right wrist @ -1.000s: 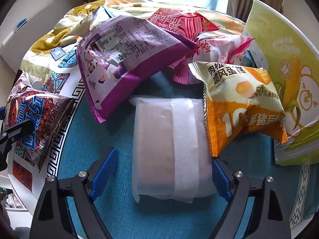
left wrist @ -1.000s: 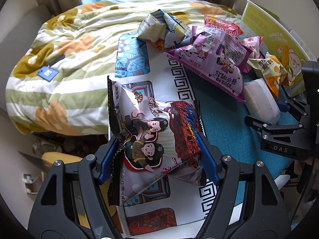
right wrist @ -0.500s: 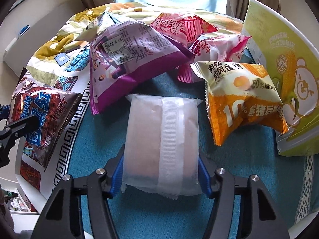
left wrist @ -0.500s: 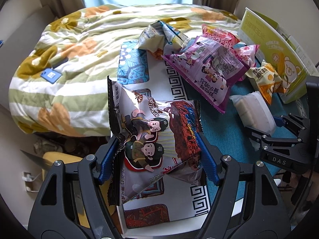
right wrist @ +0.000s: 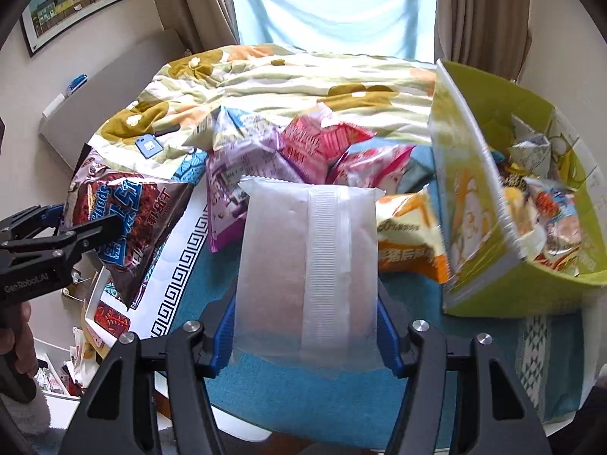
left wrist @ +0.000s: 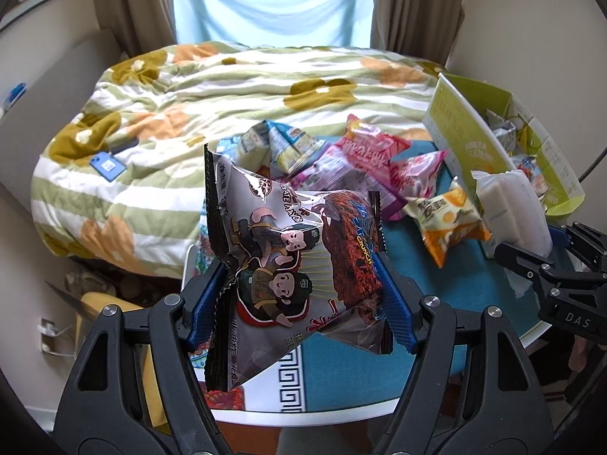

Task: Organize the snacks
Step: 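Carry both bags over the cardboard box and open both grippers to drop them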

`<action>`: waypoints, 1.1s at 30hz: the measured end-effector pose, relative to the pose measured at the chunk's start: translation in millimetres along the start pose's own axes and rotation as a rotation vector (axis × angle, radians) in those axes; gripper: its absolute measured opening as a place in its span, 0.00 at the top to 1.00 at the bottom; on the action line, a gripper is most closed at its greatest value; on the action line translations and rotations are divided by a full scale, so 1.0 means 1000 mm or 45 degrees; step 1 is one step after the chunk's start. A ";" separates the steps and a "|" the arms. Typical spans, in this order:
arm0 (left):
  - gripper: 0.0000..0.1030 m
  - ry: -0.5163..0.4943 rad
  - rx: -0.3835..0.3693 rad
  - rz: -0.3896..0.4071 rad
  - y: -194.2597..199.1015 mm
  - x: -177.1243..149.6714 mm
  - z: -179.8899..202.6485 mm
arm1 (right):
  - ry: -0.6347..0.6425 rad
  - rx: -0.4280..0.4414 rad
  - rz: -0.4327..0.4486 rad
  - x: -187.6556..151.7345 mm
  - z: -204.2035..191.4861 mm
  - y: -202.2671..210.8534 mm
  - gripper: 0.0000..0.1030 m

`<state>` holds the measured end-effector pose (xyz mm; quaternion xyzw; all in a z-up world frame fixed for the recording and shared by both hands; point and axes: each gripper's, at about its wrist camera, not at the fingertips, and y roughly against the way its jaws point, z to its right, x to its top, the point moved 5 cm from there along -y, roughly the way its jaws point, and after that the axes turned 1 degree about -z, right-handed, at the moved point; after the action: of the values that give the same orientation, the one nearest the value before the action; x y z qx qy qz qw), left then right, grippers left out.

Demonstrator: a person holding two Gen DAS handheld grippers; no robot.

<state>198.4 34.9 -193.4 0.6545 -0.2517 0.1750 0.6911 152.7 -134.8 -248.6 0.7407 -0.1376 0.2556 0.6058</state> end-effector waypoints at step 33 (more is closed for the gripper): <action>0.11 -0.207 -0.265 -0.042 -0.130 0.217 0.299 | -0.186 -0.124 0.152 0.124 0.266 0.062 0.44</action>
<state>413.4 -291.5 -169.0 0.5953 -0.3130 0.0829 0.7354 279.9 -393.7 -165.7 0.7175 -0.2375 0.2294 0.6133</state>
